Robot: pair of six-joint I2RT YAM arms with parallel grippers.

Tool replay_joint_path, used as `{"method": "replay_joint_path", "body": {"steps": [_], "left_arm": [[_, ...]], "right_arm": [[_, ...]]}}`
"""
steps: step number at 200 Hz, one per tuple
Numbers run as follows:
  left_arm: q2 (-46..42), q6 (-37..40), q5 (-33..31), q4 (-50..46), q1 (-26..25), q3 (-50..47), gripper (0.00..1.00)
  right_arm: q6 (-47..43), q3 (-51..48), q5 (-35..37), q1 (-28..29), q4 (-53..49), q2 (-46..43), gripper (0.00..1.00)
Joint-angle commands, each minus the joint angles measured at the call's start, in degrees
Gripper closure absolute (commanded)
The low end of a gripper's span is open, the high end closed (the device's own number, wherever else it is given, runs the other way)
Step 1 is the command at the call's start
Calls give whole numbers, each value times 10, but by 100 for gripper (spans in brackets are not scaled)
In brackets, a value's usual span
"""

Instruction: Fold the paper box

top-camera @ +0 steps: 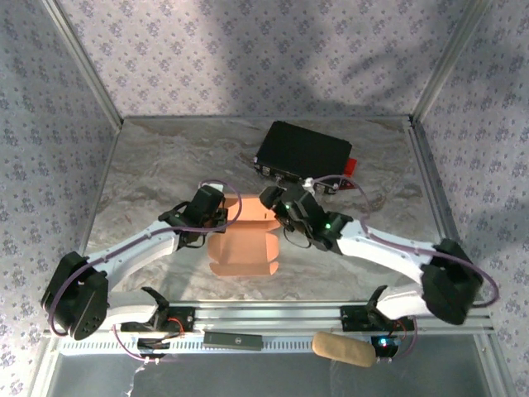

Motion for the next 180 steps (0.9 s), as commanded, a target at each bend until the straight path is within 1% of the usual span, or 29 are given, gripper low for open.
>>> {"method": "replay_joint_path", "body": {"steps": [1, 15, 32, 63, 81, 104, 130, 152, 180], "left_arm": [[-10, -8, -14, -6, -4, 19, 100], [-10, -7, -14, -6, -5, 19, 100], [-8, -6, -12, -8, -4, 22, 100], [-11, -2, -11, -12, -5, 27, 100], [-12, -1, -10, -13, -5, 28, 100], [-13, 1, -7, -14, -5, 27, 100], [-13, 4, -7, -14, -5, 26, 100], [-13, 3, -5, -10, -5, 25, 100], [-10, 2, -5, -5, -5, 24, 100]], "right_arm": [[-1, -45, 69, 25, -20, 0, 28], [6, -66, 68, 37, 9, 14, 29], [17, -69, 70, 45, 21, 37, 29], [28, -59, 73, 51, 12, 84, 30], [31, -55, 71, 46, 24, 110, 31], [6, -43, 58, 30, 49, 134, 32], [-16, -18, 44, 14, 52, 157, 36], [-39, 12, 40, 8, 32, 174, 39], [-38, 24, 14, 2, 56, 190, 42]]}}
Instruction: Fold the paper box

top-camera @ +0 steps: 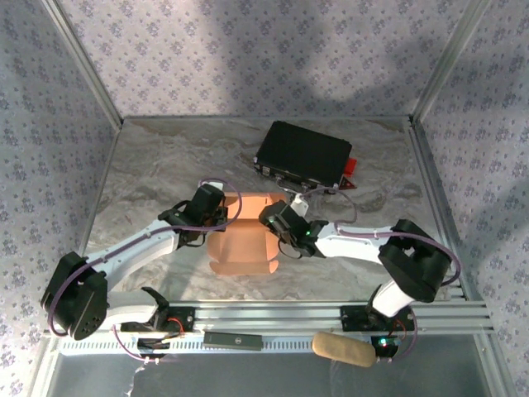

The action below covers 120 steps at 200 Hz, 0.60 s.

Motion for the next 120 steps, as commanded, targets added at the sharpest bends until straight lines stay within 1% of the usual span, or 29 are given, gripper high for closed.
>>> {"method": "replay_joint_path", "body": {"steps": [1, 26, 49, 57, 73, 82, 90, 107, 120], "left_arm": [[-10, 1, 1, 2, -5, 14, 100], [-11, 1, 8, 26, -3, 4, 100], [-20, 1, 48, 72, 18, -21, 100], [-23, 7, 77, 92, 33, -30, 100], [-26, 29, 131, 113, 67, -36, 100], [-24, 47, 150, 102, 82, -25, 100], [-20, 65, 166, 91, 95, -12, 100], [-11, 95, 207, 86, 123, 9, 100], [0, 90, 255, 100, 161, 21, 100]], "right_arm": [[-17, 19, -17, -4, 11, 16, 42], [-30, 43, -34, -3, 13, 27, 44], [-46, 56, -66, -5, 29, 35, 44], [-58, 56, -88, -8, 44, 35, 44], [-86, 51, -173, -27, 68, 25, 43], [-102, 41, -206, -38, 77, 1, 40], [-129, 36, -221, -45, 62, -32, 38], [-217, 49, -231, -58, -15, -116, 32], [-275, 59, -251, -82, -78, -174, 30]]}}
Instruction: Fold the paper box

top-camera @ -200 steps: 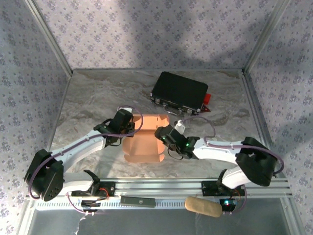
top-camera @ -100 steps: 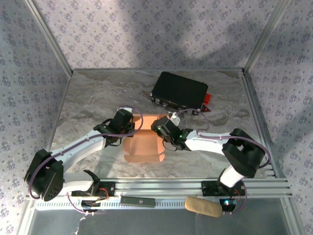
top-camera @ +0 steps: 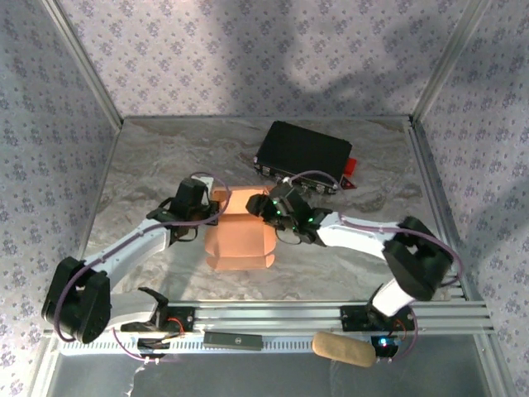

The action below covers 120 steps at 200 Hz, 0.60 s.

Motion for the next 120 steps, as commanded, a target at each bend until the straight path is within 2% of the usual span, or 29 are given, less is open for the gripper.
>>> {"method": "replay_joint_path", "body": {"steps": [1, 12, 39, 63, 84, 108, 120], "left_arm": [[11, 32, 106, 31, 47, 46, 100], [17, 30, 125, 38, 58, 60, 100], [26, 45, 149, 14, 59, 98, 100], [35, 51, 212, 11, 66, 110, 100], [50, 61, 248, 3, 68, 125, 100], [58, 69, 262, -6, 67, 138, 100], [62, 72, 269, -9, 68, 142, 100]], "right_arm": [[-138, 22, -65, -29, -89, -121, 30], [-161, 7, -114, -72, -104, -168, 32], [-166, -64, -235, -235, -99, -277, 40], [-172, -108, -368, -349, -36, -285, 51], [-208, -112, -423, -376, -11, -258, 60], [-231, -124, -476, -376, 57, -239, 60], [-252, -119, -491, -372, 59, -229, 59]]}}
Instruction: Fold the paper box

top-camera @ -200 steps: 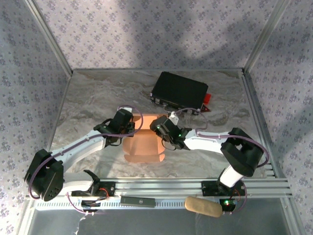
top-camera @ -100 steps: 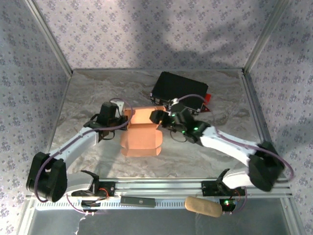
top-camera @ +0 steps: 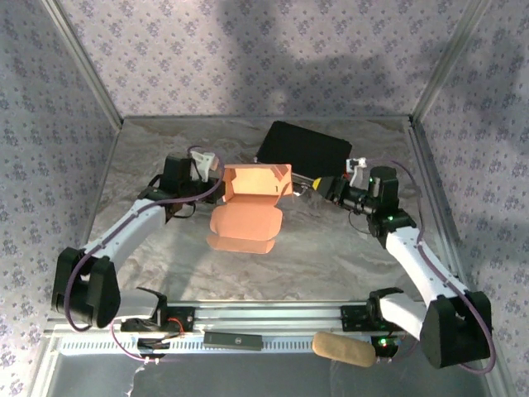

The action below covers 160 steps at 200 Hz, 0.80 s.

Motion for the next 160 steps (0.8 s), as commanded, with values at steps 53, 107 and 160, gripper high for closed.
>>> {"method": "replay_joint_path", "body": {"steps": [53, 107, 160], "left_arm": [[16, 26, 59, -21, 3, 34, 100], [27, 28, 68, -29, 2, 40, 100], [32, 32, 58, -32, -5, 43, 100]], "right_arm": [[-182, 58, -98, 25, -32, 66, 61], [-205, 74, -129, 45, 5, 127, 61], [-222, 83, -119, 62, 7, 132, 63]]}}
